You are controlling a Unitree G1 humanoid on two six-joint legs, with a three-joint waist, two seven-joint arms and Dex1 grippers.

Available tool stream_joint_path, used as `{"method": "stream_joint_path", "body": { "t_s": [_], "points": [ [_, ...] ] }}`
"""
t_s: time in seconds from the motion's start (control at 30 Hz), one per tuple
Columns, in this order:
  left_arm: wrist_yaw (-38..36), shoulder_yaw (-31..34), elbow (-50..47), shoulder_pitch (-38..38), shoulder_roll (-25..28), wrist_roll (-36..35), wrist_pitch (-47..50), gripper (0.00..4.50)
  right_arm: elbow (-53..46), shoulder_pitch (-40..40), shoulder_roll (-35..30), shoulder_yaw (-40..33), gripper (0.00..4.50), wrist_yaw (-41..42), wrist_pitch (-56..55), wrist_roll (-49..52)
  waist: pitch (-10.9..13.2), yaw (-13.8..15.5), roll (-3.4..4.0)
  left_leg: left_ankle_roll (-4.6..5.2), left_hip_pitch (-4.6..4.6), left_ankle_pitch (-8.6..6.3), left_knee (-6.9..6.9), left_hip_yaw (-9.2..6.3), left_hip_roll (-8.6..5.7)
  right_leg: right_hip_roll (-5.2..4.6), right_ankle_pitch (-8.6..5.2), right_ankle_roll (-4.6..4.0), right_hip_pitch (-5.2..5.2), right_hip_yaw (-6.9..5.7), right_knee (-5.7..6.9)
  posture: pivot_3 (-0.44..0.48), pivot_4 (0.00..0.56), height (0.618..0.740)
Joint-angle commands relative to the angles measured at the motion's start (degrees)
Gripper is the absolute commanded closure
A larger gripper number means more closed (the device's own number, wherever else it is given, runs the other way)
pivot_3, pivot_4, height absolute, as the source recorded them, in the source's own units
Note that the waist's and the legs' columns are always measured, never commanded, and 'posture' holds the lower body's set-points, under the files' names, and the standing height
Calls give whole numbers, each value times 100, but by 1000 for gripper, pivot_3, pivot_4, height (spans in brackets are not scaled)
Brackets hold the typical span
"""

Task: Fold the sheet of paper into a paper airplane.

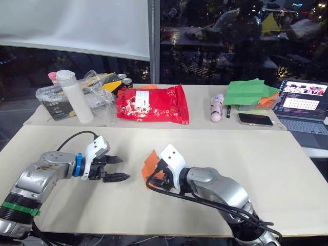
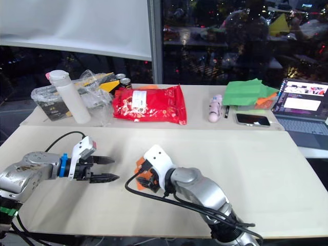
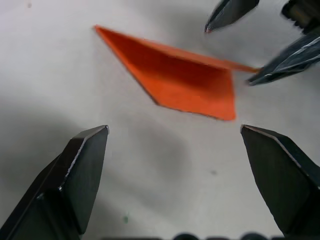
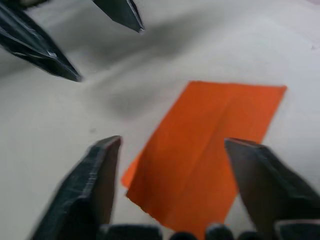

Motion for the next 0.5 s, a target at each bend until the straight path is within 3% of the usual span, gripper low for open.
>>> {"method": "stream_joint_path", "body": {
  "t_s": [0.03,0.2,0.23,0.5],
  "points": [
    [-293,251,73,-215,0,-20,-15,0,-306,-72,-24,144,2621,-158,78,-81,0,-10,1,1,0,1,0,0,0,0,0,1,-1,0,1,0,150,715],
    [-544,328,156,-354,-101,-68,46,0,-376,-329,-693,407,4349,77,-143,-222,0,-10,1,2,0,1,0,0,1,0,0,1,0,0,1,0,150,715],
    [-579,332,166,-366,-129,-57,38,0,-400,-385,-909,461,4484,185,-232,-243,1,-2,1,3,0,2,1,0,1,0,1,1,1,0,1,0,150,715],
    [-838,281,198,-456,-461,60,-243,0,-606,-599,-2613,946,4484,1546,-2039,-633,0,5,0,5,-4,2,5,0,1,2,0,4,9,-1,-2,0,150,715]
  ]
}}
